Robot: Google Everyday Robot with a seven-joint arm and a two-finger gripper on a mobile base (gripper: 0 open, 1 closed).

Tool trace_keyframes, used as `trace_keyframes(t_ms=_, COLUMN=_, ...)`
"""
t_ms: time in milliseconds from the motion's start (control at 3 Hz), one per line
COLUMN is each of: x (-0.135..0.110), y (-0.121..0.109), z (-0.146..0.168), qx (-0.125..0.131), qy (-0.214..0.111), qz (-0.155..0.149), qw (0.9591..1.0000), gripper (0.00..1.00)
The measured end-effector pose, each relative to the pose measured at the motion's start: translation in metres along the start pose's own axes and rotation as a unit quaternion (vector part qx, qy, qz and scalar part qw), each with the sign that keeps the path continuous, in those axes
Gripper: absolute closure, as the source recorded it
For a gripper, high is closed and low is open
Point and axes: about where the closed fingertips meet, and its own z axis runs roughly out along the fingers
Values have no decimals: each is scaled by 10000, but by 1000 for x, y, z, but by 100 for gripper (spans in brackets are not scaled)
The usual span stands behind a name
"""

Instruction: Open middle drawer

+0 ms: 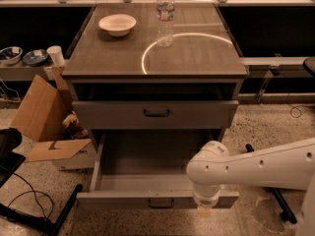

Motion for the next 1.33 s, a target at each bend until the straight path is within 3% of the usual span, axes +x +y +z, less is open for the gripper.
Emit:
trace_keyframes(t_ms=333, x=-26, y=-22, z=-2, qx=492, qy=-47, qz=-205, qw=9986, gripper=4)
trace_keyframes(t_ms=1000, x=-25, y=-19, z=-1, qx=499, qy=-44, qz=-208, qw=9985, gripper=0)
trace_keyframes(t_ms=1333, x=-25, y=-46, z=-5, qx=775, qy=-109, qz=-373, qw=9962, gripper=0)
